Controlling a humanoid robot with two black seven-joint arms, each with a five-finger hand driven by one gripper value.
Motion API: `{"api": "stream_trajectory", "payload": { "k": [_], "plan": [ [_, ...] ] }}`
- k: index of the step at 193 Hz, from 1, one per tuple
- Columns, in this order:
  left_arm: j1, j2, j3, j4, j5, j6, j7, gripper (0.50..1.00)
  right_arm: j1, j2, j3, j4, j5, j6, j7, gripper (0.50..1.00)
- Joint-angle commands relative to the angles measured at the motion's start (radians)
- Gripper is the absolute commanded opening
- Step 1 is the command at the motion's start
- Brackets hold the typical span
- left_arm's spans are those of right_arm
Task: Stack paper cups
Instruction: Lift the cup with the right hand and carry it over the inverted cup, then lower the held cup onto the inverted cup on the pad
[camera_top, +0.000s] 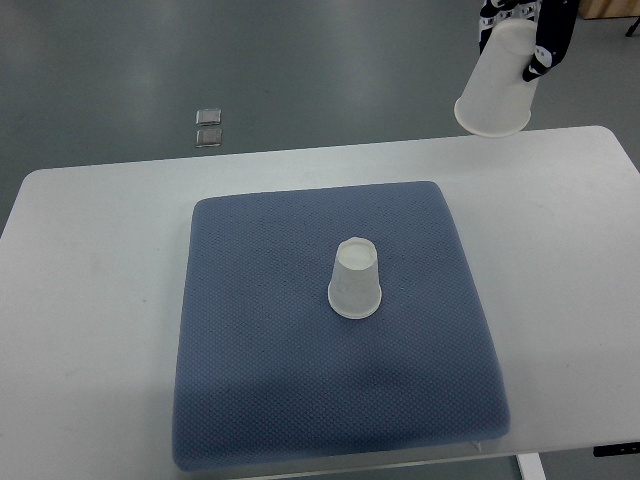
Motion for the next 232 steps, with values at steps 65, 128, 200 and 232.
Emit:
{"api": "stream_trajectory", "payload": {
  "k": [65, 128, 200, 232],
  "plan": [
    [-0.002, 0.0, -0.001, 0.001, 0.001, 0.0, 0.0, 1.0, 0.007, 0.072, 0.052, 0.005, 0.114, 0.01, 0.004, 0.67],
    [-0.002, 0.0, -0.003, 0.002, -0.002, 0.0, 0.0, 1.0, -0.032, 0.211, 0.212, 0.008, 0.246, -0.025, 0.004, 0.67],
    [0.0, 0.0, -0.004, 0.004, -0.003, 0.0, 0.0, 1.0, -0.107, 0.293, 0.23, 0.013, 0.243, -0.06, 0.003, 0.67],
    [0.0, 0.0, -0.004, 0.004, -0.003, 0.0, 0.0, 1.0, -0.131, 0.297, 0.222, 0.013, 0.24, -0.085, 0.0, 0.67]
  ]
}}
